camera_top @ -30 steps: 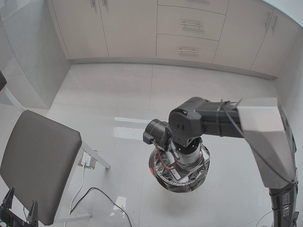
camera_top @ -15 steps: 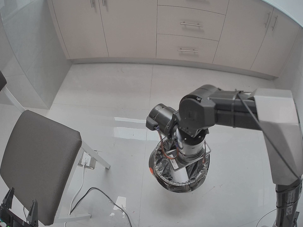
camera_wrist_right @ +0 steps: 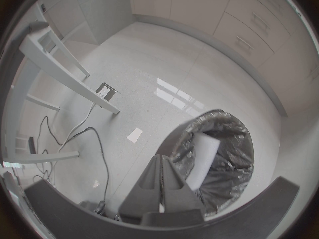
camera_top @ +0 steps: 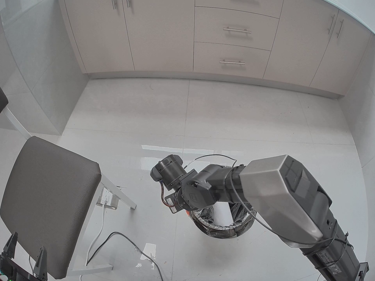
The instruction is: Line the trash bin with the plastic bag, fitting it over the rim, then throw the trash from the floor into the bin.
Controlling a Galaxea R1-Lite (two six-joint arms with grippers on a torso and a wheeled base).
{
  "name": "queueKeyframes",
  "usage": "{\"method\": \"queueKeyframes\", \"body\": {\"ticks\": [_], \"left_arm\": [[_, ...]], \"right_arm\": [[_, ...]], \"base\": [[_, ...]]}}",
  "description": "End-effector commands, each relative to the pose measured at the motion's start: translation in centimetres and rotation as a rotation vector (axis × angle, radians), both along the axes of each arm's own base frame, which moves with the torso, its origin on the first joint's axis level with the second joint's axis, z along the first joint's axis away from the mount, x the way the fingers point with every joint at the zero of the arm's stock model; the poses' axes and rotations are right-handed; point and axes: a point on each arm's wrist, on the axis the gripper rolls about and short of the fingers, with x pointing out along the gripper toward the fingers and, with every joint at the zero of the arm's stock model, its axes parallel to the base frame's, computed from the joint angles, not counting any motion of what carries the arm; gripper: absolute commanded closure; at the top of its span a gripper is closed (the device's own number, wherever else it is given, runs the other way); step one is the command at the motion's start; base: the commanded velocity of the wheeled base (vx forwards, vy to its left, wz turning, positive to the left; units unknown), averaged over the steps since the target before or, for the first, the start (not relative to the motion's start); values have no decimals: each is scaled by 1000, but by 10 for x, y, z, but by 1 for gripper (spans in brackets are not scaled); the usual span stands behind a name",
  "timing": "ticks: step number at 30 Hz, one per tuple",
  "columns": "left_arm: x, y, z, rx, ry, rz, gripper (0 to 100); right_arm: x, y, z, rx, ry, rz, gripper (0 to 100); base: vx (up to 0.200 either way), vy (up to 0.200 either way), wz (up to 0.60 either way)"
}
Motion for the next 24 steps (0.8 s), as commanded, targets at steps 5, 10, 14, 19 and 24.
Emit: {"method": "queueKeyframes", "body": {"ticks": [5, 10, 14, 19, 24], "left_arm": [[-1, 0, 0, 0, -16, 2, 0], [-1, 0, -1, 0, -14, 2, 0], [-1, 0, -1, 0, -14, 1, 0], [-1, 0, 0, 0, -16, 1, 0], [-1, 0, 0, 0, -16, 1, 0]], "right_arm": [[4, 6, -31, -64, -46, 25, 100], [4, 5, -15, -56, -62, 25, 100], [4, 2, -15, -128, -81, 25, 100], [5, 1, -19, -184, -96, 31, 100], [6, 0, -27, -204, -87, 29, 100]], "base": [[0, 0, 0], [0, 0, 0], [0, 0, 0], [0, 0, 0], [0, 0, 0]]}}
